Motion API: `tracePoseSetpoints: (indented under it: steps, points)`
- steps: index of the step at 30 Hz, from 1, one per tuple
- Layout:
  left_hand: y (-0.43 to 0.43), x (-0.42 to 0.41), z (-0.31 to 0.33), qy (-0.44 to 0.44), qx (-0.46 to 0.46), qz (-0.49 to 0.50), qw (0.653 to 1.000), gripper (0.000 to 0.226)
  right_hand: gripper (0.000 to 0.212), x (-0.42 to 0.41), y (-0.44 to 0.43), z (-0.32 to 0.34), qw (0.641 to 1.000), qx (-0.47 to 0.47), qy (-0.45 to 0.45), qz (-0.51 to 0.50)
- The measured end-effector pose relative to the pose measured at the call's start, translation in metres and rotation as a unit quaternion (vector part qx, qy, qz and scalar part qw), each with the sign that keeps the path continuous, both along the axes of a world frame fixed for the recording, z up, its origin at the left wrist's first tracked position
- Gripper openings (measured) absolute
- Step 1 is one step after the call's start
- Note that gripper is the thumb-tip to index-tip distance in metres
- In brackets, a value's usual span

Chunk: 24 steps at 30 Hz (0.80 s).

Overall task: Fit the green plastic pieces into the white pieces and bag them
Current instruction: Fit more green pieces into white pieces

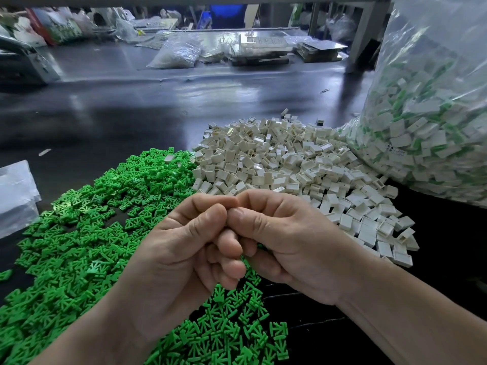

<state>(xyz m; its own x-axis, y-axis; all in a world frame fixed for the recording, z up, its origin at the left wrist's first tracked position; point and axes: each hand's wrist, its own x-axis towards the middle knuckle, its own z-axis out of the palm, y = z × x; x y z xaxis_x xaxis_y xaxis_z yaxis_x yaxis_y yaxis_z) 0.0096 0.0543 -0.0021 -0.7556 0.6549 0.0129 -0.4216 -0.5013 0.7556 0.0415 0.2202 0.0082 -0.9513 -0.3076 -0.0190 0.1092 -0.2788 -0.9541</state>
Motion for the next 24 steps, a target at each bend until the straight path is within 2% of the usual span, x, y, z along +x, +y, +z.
tracePoseSetpoints:
  steps: [3,7,9,12,14,15,16,18,20,21,22,24]
  points:
    - [0.0,0.001,0.001,0.005,0.008,-0.004,1.0,0.025,0.013,0.0,-0.001,0.0,1.0,-0.006,-0.001,0.002]
    - [-0.001,0.0,0.0,0.025,0.012,-0.009,1.0,0.026,0.032,-0.002,0.002,-0.002,1.0,-0.007,-0.014,0.01]
    - [-0.005,-0.004,0.0,0.042,0.004,-0.026,0.999,0.029,0.027,-0.002,0.001,-0.003,1.0,-0.005,-0.012,0.014]
    - [-0.011,-0.011,0.002,0.085,-0.076,0.034,0.993,0.034,0.016,-0.004,0.004,-0.003,0.998,-0.045,-0.028,0.028]
    - [-0.013,-0.015,0.001,0.118,-0.166,0.12,0.972,0.025,0.012,-0.007,0.009,0.0,0.988,-0.136,-0.03,0.06]
    - [-0.015,-0.017,-0.001,0.148,-0.233,0.165,0.947,0.017,0.01,-0.009,0.013,0.003,0.979,-0.189,-0.034,0.07]
    - [-0.017,-0.018,-0.004,0.199,-0.321,0.209,0.902,0.014,0.01,-0.011,0.016,0.005,0.97,-0.23,-0.04,0.069]
    - [-0.02,-0.018,-0.011,0.348,-0.493,0.241,0.76,0.02,0.012,-0.013,0.019,0.006,0.962,-0.26,-0.065,0.046]
    - [-0.017,-0.015,-0.017,0.474,-0.586,0.195,0.628,0.039,0.014,-0.015,0.02,0.004,0.966,-0.243,-0.087,0.021]
    - [-0.013,-0.012,-0.02,0.507,-0.61,0.168,0.586,0.048,0.017,-0.015,0.021,0.003,0.969,-0.229,-0.095,0.014]
    - [-0.01,-0.011,-0.021,0.526,-0.622,0.153,0.559,0.052,0.018,-0.015,0.021,0.002,0.972,-0.213,-0.1,0.009]
    - [-0.007,-0.01,-0.019,0.553,-0.624,0.163,0.527,0.053,0.01,-0.016,0.023,0.002,0.98,-0.174,-0.091,-0.003]
